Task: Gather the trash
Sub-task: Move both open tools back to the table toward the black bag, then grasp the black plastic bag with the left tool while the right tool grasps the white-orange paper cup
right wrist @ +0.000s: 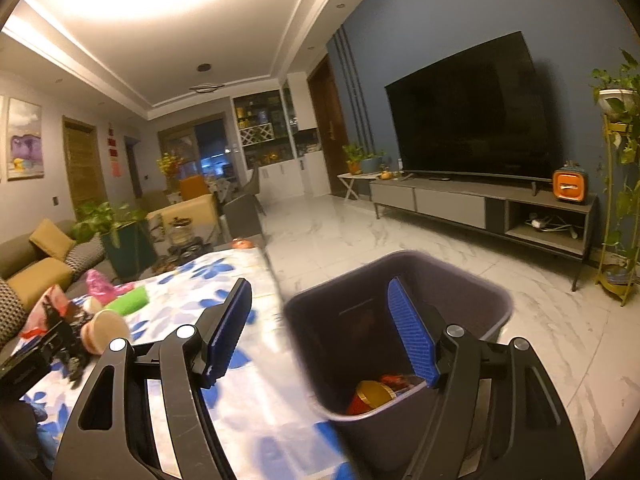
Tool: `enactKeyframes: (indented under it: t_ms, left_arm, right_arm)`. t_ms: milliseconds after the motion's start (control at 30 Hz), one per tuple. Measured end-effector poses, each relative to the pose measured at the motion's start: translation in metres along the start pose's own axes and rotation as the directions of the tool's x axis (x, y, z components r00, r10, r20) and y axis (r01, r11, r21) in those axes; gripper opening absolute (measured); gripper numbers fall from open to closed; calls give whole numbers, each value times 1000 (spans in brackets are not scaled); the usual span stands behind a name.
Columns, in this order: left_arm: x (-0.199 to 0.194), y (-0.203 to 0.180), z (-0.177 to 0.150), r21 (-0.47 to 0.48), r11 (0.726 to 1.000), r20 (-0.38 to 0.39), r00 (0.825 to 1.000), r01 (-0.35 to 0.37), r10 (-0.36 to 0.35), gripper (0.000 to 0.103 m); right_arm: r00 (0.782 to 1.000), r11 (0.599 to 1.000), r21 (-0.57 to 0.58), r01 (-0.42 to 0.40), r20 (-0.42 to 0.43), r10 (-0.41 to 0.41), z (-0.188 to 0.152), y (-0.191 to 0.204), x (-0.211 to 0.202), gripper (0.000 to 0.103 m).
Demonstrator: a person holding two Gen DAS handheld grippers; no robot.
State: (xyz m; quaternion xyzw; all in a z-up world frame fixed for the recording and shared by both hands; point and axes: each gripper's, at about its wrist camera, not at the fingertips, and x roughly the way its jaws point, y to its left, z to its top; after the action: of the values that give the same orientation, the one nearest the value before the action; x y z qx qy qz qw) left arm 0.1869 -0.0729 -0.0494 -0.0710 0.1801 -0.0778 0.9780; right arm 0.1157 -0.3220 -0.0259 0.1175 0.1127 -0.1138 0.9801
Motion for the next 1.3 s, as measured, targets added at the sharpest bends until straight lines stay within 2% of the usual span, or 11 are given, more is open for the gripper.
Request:
enactKeyframes:
  t_ms: [300, 600, 1067, 1300]
  left_arm:
    - [-17, 51, 0, -19, 995, 13, 995, -96, 96, 92]
    - [-27, 84, 1, -46, 988, 18, 989, -147, 148, 92]
    - [-28, 124, 6, -85, 975, 26, 978, -204, 207, 92]
    - [-25, 137, 11, -99, 972, 27, 975, -215, 219, 92]
  right_arm:
    - [993, 993, -38, -113, -34, 112, -13, 57, 5, 70]
    - [979, 976, -82, -199, -64, 195, -26, 109, 10, 70]
    - [934, 926, -157, -344, -158, 321, -51, 189, 45, 70]
    - [906, 907, -151, -393, -234, 354, -63, 218, 75, 63]
